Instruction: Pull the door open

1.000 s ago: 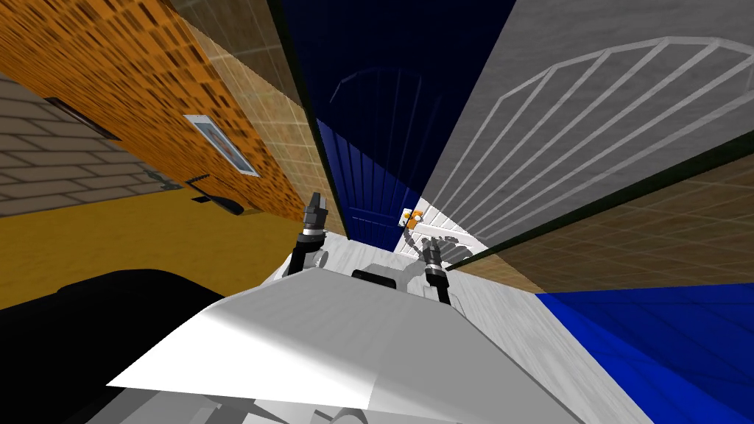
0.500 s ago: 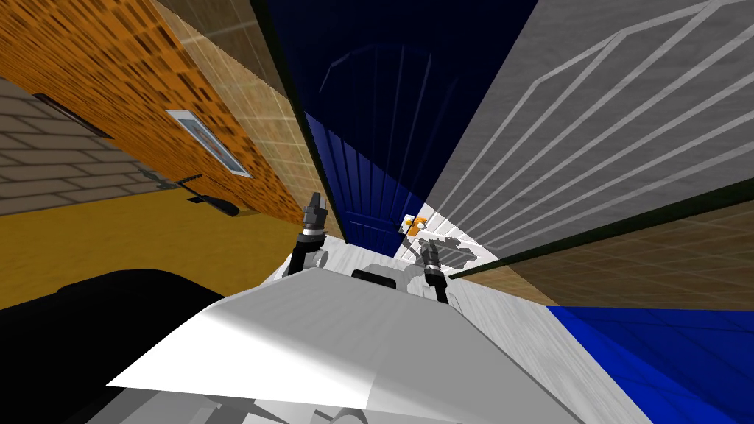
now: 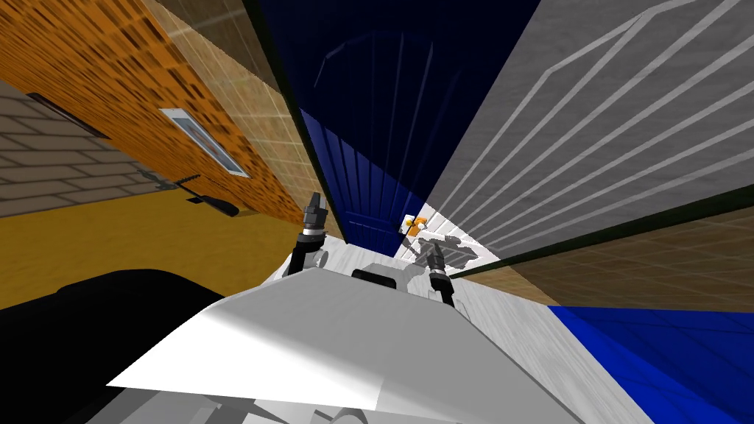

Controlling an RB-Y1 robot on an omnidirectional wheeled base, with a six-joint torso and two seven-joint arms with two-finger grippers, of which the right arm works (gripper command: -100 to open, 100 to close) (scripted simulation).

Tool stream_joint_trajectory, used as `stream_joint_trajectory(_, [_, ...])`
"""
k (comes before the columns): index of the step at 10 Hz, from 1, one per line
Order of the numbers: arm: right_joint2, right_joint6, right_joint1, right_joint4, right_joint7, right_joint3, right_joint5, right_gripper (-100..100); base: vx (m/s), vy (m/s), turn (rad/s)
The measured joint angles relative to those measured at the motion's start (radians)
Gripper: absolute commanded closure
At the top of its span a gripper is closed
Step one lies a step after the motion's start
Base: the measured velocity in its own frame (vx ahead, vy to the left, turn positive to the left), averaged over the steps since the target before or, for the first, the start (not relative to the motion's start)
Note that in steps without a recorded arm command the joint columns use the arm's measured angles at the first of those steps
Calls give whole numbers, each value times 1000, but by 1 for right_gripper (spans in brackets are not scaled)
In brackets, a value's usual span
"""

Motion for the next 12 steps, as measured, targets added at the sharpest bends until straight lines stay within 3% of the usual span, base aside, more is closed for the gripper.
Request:
stream_joint_trajectory(4, [-23, 8, -2, 53, 1, -76, -20, -100, -13, -3, 33])
stream_joint_trajectory(6, [-54, 6, -18, 97, -8, -119, -37, -100, 52, -29, 94])
stream_joint_trajectory(8, [-57, 23, -29, 102, -7, -149, -47, -100, 146, -68, 151])
stream_joint_trajectory(10, [-58, 16, -54, 119, -8, -156, -54, -100, 195, -45, 130])
stream_joint_trajectory(12, [-56, 9, -88, 127, -10, -142, -56, -100, 231, 54, 219])
